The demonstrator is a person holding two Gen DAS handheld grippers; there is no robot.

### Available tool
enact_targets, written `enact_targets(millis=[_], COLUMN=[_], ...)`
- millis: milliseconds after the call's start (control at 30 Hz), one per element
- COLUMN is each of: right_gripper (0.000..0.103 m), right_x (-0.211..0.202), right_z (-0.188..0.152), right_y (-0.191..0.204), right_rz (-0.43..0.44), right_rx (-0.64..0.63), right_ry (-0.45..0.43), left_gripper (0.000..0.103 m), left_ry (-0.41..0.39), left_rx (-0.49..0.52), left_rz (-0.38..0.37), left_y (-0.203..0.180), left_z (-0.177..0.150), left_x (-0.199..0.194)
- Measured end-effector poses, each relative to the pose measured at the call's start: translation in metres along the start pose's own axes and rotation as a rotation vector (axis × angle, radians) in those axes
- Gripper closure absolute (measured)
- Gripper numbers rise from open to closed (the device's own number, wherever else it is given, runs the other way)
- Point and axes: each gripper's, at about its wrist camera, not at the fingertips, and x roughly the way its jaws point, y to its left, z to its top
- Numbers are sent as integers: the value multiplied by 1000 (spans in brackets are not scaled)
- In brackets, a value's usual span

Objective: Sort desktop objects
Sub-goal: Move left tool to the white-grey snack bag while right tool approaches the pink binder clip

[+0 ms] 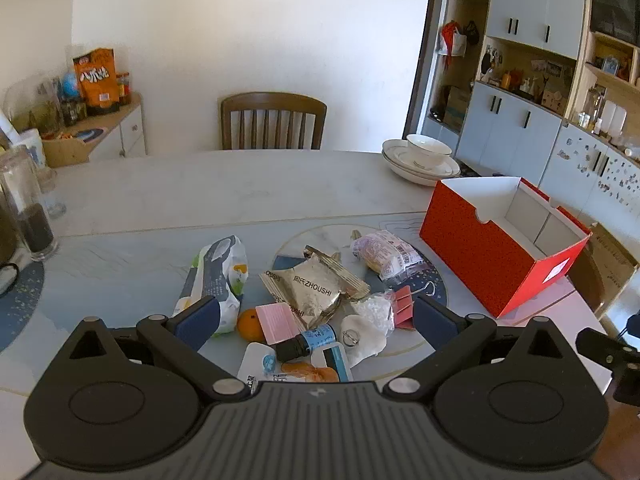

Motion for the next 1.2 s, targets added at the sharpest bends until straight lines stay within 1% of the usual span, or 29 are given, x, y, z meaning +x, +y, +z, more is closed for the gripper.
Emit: enact_targets(millis=[167,233,367,433,533,600,700,867,1067,1133,1200], right_gripper=[0,0,1,1,1,1,1,4,9,10,15], right_x=[9,14,23,30,39,47,60,85,118,127,137], right_z=[0,1,2,3,3,3,5,12,20,21,21], right_y=[17,25,42,50,62,70,81,89,92,92,93], right_rz=[9,14,27,40,59,60,53,39,0,-8,-21], right_rx=[-41,-64,-92,-101,-112,-129,-144,-116,-97,-87,-90], right_ry=[-11,-5,-1,9,28,34,50,99,144,157,177], left_gripper=[0,0,0,0,0,0,0,1,1,1,1], left_ry=[11,11,21,10,5,17,31,51,79,85,100], left_rx=[-13,-6,-23,-21,-2,14,29,96,139,160,172], left_rz=[-18,-8,-36,-40,-50,-29,-30,-14,-12,0,4], left_y=[14,18,30,35,41,45,54,67,83,85,88], left_z=[5,7,9,9,11,12,13,12,14,15,16], left_x=[10,15,24,26,31,36,44,63,90,101,111])
